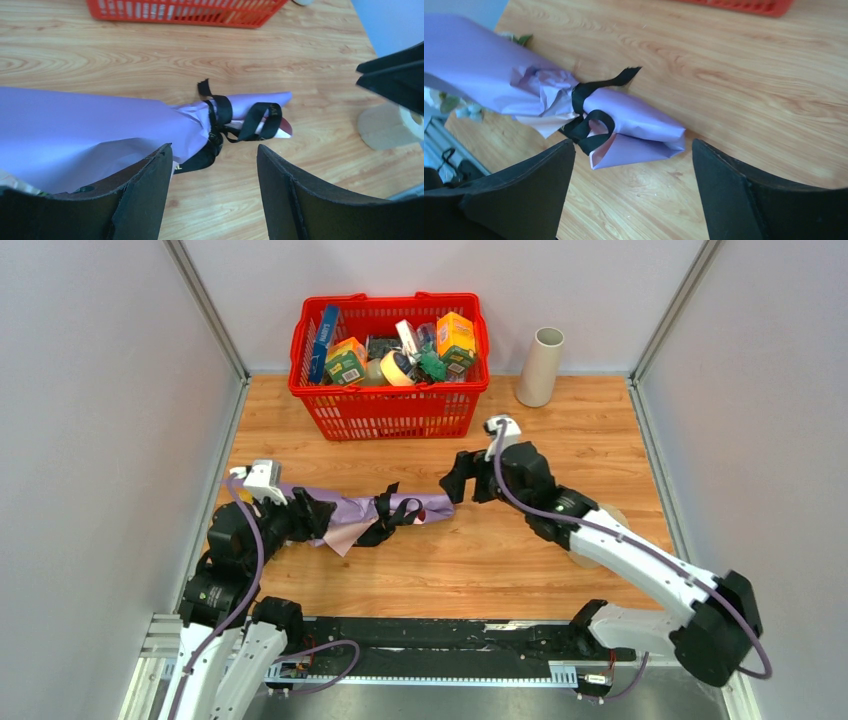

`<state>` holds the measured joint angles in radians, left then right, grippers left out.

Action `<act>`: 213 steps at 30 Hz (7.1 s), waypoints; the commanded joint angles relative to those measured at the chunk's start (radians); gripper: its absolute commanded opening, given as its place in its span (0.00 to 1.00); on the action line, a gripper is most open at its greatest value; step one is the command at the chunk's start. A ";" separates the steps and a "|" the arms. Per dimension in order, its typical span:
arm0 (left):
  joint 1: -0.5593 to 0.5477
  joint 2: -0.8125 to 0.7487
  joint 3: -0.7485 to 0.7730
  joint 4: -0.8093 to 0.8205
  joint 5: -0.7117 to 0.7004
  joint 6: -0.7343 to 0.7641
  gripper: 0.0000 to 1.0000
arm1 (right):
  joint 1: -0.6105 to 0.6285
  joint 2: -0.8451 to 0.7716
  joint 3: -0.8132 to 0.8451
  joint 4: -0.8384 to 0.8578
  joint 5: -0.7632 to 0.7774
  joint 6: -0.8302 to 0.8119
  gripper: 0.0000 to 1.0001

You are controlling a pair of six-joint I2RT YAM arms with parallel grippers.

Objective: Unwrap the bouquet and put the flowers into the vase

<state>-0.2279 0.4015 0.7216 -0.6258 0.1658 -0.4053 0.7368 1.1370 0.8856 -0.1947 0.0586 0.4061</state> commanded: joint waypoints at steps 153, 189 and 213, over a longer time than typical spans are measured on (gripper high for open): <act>0.001 0.442 -0.289 0.230 -0.064 -0.386 0.52 | 0.504 0.253 0.220 0.253 0.610 0.511 0.00; 0.001 0.556 -0.220 0.241 -0.097 -0.351 0.54 | -0.005 0.009 0.334 0.198 0.831 0.135 0.00; 0.001 0.393 -0.033 0.032 0.086 -0.251 0.56 | 0.438 0.015 -0.014 0.185 0.254 0.165 0.59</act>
<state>-0.2283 0.8089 0.7258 -0.5842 0.2005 -0.6605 1.0706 1.0992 0.8795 -0.1745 0.2611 0.5739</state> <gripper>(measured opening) 0.561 0.600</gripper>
